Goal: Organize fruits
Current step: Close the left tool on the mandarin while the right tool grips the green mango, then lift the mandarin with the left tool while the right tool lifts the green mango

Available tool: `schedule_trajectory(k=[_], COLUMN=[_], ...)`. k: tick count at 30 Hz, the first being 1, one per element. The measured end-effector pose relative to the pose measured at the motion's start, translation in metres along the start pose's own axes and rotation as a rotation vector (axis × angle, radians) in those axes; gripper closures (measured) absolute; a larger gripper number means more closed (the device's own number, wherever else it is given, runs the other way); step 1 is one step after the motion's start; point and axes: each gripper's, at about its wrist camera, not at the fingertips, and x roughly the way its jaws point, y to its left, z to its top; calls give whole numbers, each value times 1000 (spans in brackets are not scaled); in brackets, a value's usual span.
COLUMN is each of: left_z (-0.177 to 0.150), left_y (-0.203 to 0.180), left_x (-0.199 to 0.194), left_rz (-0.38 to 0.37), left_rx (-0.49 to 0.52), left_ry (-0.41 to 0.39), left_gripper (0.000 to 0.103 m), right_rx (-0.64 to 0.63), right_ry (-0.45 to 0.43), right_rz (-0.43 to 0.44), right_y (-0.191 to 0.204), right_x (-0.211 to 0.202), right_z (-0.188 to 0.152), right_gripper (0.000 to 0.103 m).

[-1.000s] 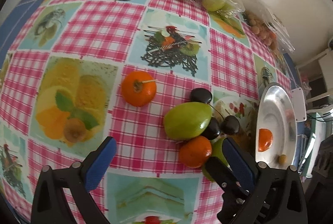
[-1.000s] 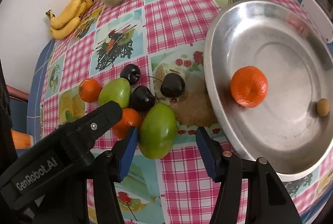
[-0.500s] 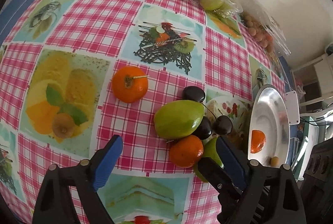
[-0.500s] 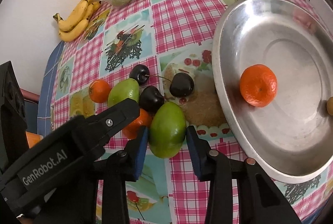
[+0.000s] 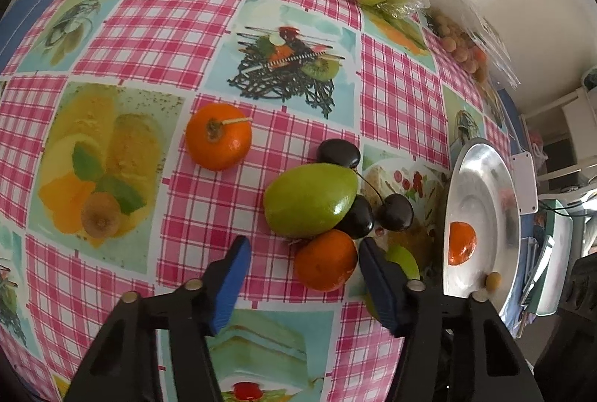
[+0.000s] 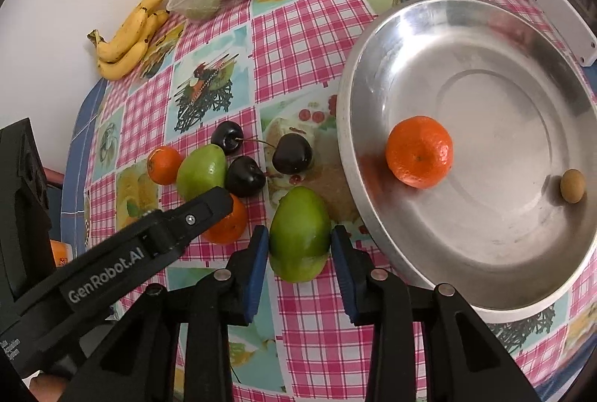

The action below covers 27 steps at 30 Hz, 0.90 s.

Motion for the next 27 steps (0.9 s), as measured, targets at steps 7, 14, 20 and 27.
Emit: schedule_trajectory(k=[7,14,20,27], left_z=[-1,-2,-2,-3], left_y=[3,3,5,7], left_x=[5,6,8,1], left_rz=[-55,-71,-79,-58], left_rx=[-41,-57,-80,-79], left_ry=[25,21,19,6], left_gripper=[51,53,63,64], right_rx=[-2,-5,2,11], right_ry=[3,6,17,22], right_rz=[0,2,17,29], right_y=[0,0,0,2], right_x=[0,2,5,9], right_z=[0,0,1,1], right_gripper=[67,66,65,63])
